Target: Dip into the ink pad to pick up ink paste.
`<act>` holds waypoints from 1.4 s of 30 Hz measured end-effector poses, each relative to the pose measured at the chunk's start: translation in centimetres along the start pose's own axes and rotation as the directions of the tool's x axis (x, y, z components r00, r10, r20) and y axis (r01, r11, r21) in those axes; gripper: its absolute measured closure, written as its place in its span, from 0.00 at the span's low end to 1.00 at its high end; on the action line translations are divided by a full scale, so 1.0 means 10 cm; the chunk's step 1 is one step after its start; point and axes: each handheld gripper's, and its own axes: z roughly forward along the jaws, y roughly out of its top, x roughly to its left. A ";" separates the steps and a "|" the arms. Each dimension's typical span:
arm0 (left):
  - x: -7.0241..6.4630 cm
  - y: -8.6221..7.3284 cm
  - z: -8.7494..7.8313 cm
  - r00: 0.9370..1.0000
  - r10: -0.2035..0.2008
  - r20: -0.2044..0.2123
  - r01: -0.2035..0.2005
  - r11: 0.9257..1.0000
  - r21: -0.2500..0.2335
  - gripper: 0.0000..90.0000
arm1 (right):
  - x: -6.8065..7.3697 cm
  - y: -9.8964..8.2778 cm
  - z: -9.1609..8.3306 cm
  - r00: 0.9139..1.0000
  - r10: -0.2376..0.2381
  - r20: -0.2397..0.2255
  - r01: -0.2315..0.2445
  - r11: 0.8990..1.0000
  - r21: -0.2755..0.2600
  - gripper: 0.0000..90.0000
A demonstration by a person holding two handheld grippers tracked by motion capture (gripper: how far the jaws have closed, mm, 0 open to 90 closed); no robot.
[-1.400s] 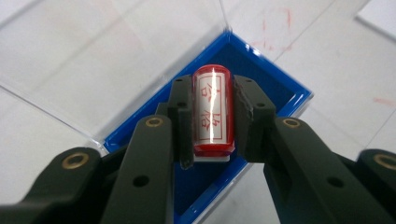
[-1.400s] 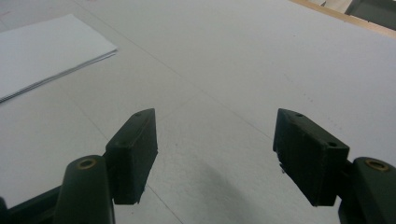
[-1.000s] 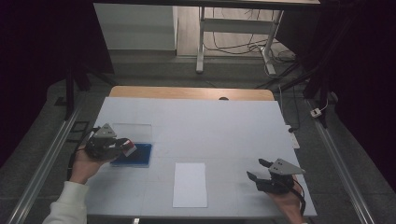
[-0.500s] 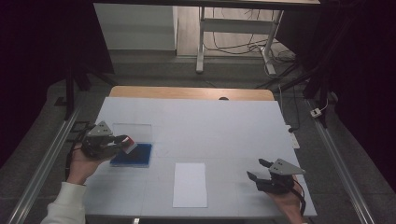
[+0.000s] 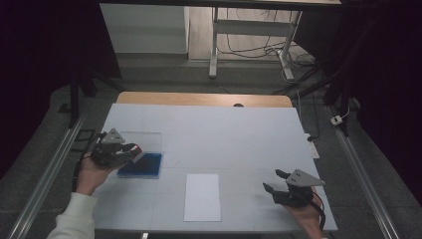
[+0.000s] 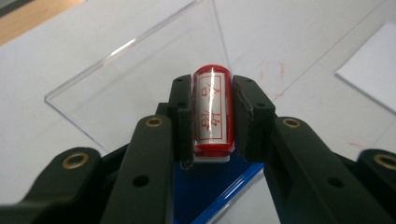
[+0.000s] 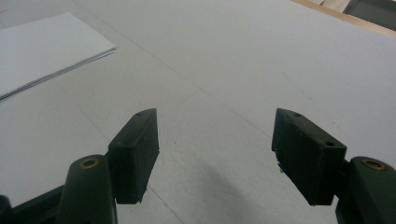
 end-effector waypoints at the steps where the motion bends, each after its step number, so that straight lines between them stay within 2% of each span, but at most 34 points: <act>1: 0.00 0.00 0.01 1.000 0.000 -0.004 0.000 1.000 0.011 0.79 | 0.00 0.00 0.00 1.000 0.000 0.001 0.000 1.000 0.002 0.35; 5: -0.01 0.01 0.06 1.000 0.007 -0.030 -0.005 0.999 0.047 0.79 | 0.01 0.00 -0.01 1.000 -0.002 0.002 0.002 1.000 0.001 0.35; 12: -0.01 0.01 0.16 0.999 0.021 -0.039 -0.017 0.994 0.105 0.79 | 0.00 0.00 -0.01 1.000 -0.001 0.002 0.001 1.000 0.003 0.35; 17: -0.02 0.02 0.21 0.999 0.024 -0.035 -0.020 0.992 0.125 0.79 | 0.00 -0.01 -0.02 1.000 -0.002 0.005 0.002 1.000 0.008 0.35; 34: -0.04 -0.02 0.32 1.000 0.014 0.011 -0.015 0.988 0.151 0.79 | 0.00 -0.02 -0.02 1.000 0.001 0.007 -0.001 1.000 0.011 0.35; 42: -0.03 -0.03 0.32 1.000 0.011 0.013 -0.013 0.988 0.155 0.79 | 0.00 -0.02 -0.02 1.000 0.003 0.005 -0.003 1.000 0.009 0.35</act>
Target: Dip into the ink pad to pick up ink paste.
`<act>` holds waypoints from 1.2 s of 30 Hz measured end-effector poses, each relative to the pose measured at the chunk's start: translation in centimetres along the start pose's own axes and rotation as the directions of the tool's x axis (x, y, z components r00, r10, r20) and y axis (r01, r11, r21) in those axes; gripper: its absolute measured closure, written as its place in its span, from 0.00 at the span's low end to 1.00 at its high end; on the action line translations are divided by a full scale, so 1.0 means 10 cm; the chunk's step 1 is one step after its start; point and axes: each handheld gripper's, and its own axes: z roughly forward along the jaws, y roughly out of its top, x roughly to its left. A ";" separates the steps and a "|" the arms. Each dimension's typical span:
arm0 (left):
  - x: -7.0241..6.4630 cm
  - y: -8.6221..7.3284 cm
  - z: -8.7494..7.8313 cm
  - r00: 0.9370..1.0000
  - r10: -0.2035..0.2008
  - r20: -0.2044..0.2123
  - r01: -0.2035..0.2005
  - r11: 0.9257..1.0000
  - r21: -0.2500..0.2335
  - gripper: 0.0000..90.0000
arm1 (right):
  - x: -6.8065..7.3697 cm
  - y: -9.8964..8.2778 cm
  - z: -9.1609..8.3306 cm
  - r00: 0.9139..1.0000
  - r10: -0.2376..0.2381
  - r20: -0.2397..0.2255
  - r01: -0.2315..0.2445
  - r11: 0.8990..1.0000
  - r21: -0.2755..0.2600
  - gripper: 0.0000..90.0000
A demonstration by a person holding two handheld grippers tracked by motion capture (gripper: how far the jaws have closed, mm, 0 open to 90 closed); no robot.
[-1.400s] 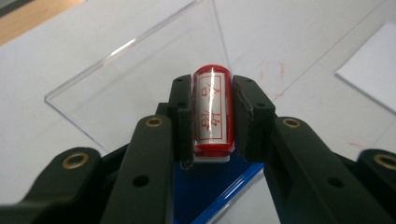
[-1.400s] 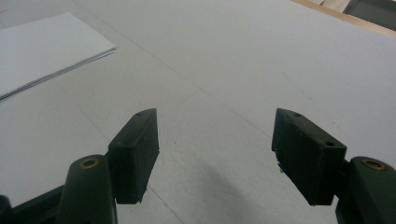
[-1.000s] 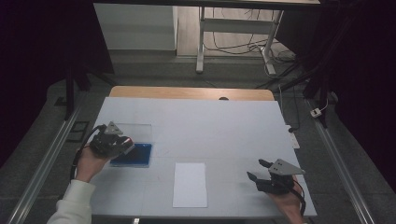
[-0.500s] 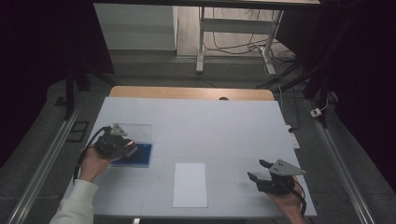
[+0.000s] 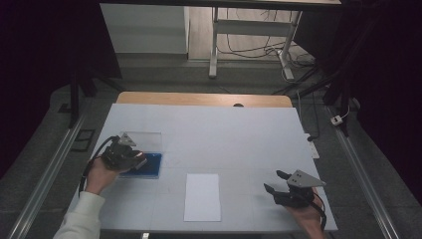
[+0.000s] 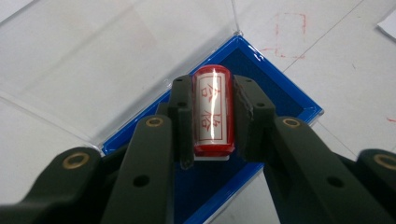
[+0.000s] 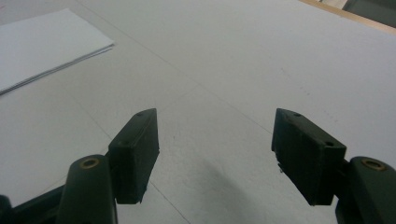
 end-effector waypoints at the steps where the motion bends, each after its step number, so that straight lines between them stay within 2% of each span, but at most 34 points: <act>1: 0.00 0.00 0.00 1.000 -0.001 0.000 0.001 1.000 0.000 0.79 | 0.00 0.00 0.00 1.000 0.000 0.001 0.000 1.000 0.001 0.35; 12: 0.00 0.00 0.01 1.000 -0.011 -0.003 0.011 1.000 0.012 0.79 | 0.00 0.00 0.00 1.000 -0.004 0.003 0.004 1.000 0.003 0.35; 25: -0.06 0.07 0.05 0.999 0.008 -0.036 -0.005 0.997 0.074 0.79 | 0.00 0.01 0.00 1.000 -0.008 0.001 0.008 1.000 0.003 0.35; 30: -0.06 0.02 0.06 0.999 0.001 -0.035 0.001 0.999 0.049 0.79 | 0.02 0.01 0.01 1.000 -0.006 -0.001 0.006 1.000 0.003 0.35; 36: -0.07 0.03 0.06 0.999 0.009 -0.041 -0.007 0.998 0.055 0.80 | 0.03 0.02 0.01 1.000 -0.012 0.000 0.012 1.000 0.007 0.35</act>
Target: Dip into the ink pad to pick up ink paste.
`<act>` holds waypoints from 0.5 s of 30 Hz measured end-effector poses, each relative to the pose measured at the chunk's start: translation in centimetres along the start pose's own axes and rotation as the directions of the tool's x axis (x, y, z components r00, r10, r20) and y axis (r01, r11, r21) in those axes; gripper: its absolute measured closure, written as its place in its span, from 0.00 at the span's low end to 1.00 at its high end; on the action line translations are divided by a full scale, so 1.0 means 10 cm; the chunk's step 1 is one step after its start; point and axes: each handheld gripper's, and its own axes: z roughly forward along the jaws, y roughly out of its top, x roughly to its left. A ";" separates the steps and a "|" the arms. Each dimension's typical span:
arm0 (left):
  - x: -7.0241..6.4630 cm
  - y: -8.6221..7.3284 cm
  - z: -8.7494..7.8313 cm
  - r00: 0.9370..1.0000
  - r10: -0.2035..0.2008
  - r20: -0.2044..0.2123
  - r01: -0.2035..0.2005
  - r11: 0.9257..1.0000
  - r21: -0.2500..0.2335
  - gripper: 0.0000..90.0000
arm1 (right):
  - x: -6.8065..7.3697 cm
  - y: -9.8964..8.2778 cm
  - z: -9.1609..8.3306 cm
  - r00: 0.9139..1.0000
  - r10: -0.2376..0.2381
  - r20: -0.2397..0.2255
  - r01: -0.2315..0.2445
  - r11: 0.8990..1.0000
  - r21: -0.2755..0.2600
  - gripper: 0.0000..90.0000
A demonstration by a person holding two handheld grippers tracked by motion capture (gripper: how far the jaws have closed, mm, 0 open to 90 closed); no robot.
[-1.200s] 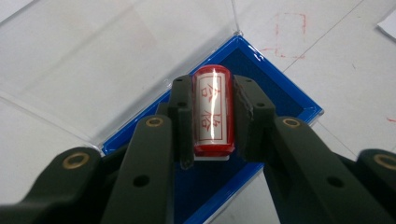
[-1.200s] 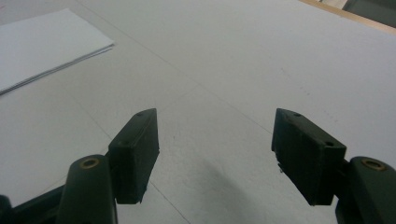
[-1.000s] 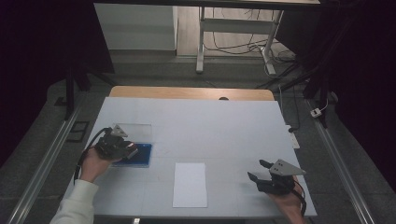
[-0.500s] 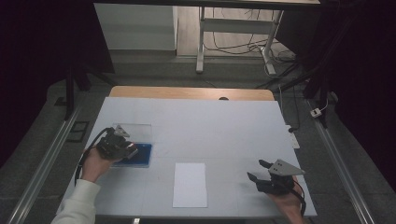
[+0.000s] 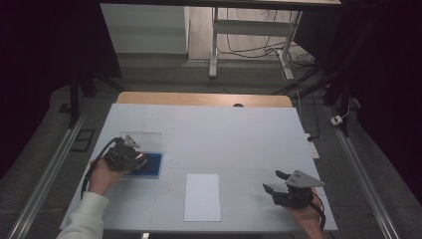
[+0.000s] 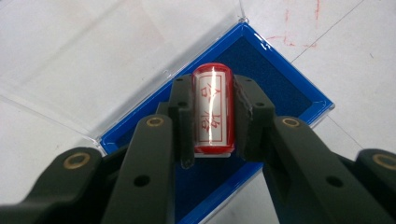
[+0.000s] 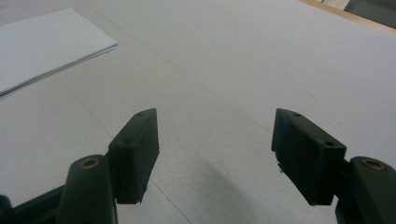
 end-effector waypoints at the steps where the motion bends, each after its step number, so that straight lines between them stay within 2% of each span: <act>1: 0.00 0.00 0.00 1.000 -0.001 0.000 0.001 1.000 0.000 0.80 | 0.00 0.00 0.00 1.000 0.000 0.000 0.000 1.000 0.000 0.35; 8: 0.02 -0.01 0.01 1.000 -0.010 0.013 0.010 1.000 -0.004 0.80 | 0.00 0.00 0.01 1.000 0.000 -0.003 0.000 1.000 0.001 0.35; 15: 0.02 -0.02 0.01 1.000 -0.004 0.012 0.004 1.000 -0.010 0.80 | 0.01 0.01 0.02 1.000 -0.001 -0.004 0.001 1.000 -0.001 0.35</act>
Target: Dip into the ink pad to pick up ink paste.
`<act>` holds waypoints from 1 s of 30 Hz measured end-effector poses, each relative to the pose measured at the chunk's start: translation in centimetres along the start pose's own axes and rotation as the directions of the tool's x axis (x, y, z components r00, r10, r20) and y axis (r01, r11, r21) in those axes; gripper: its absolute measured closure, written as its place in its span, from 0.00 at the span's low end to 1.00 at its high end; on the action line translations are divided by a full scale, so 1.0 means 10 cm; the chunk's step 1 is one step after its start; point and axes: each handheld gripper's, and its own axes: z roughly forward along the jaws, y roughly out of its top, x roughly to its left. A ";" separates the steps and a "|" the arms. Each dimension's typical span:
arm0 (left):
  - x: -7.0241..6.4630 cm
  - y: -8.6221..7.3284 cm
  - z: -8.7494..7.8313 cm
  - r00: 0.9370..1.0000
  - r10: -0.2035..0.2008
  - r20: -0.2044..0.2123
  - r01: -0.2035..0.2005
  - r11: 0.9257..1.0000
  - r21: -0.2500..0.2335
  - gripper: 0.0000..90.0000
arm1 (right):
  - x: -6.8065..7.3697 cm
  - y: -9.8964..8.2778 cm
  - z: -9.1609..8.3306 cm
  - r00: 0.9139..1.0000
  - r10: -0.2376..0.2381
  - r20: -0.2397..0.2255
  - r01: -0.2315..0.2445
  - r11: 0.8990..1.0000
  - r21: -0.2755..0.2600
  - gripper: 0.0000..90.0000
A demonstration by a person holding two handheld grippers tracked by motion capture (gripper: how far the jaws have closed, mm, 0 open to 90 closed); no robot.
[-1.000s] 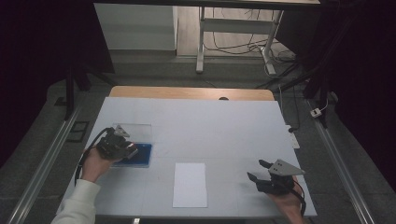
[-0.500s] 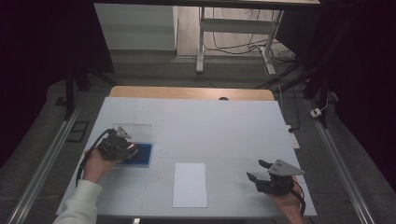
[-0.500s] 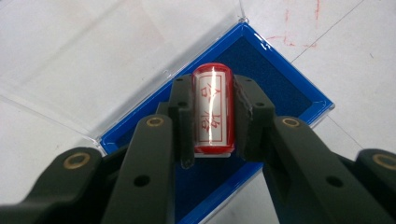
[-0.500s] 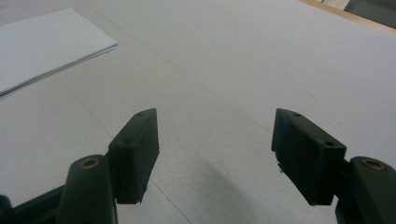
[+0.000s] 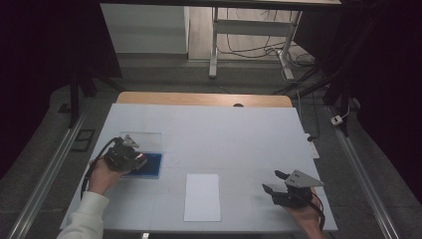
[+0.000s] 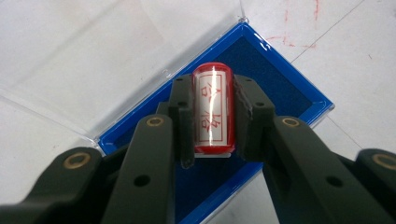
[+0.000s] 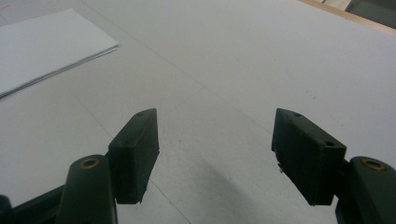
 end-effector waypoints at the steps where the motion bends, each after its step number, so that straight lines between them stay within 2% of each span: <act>1: 0.00 0.00 0.00 1.000 0.001 0.001 -0.001 1.000 0.000 0.80 | 0.00 0.00 0.00 1.000 0.000 -0.002 0.000 1.000 -0.002 0.35; 9: 0.01 -0.01 -0.02 1.000 0.001 0.003 -0.001 1.000 -0.012 0.79 | -0.01 0.00 -0.01 1.000 0.001 0.002 -0.001 1.000 -0.003 0.35; 14: 0.07 -0.04 -0.08 0.999 -0.035 0.039 0.037 0.999 -0.039 0.79 | -0.02 -0.01 -0.02 1.000 0.003 0.003 -0.003 1.000 -0.007 0.35; 19: 0.11 -0.04 -0.25 0.997 -0.065 0.052 0.070 0.992 -0.103 0.79 | -0.02 -0.01 -0.02 1.000 0.001 0.007 -0.001 1.000 -0.003 0.35; 30: 0.05 0.01 -0.57 0.999 -0.040 0.034 0.045 0.982 -0.181 0.79 | -0.02 -0.01 -0.02 1.000 -0.004 0.008 0.004 1.000 -0.002 0.35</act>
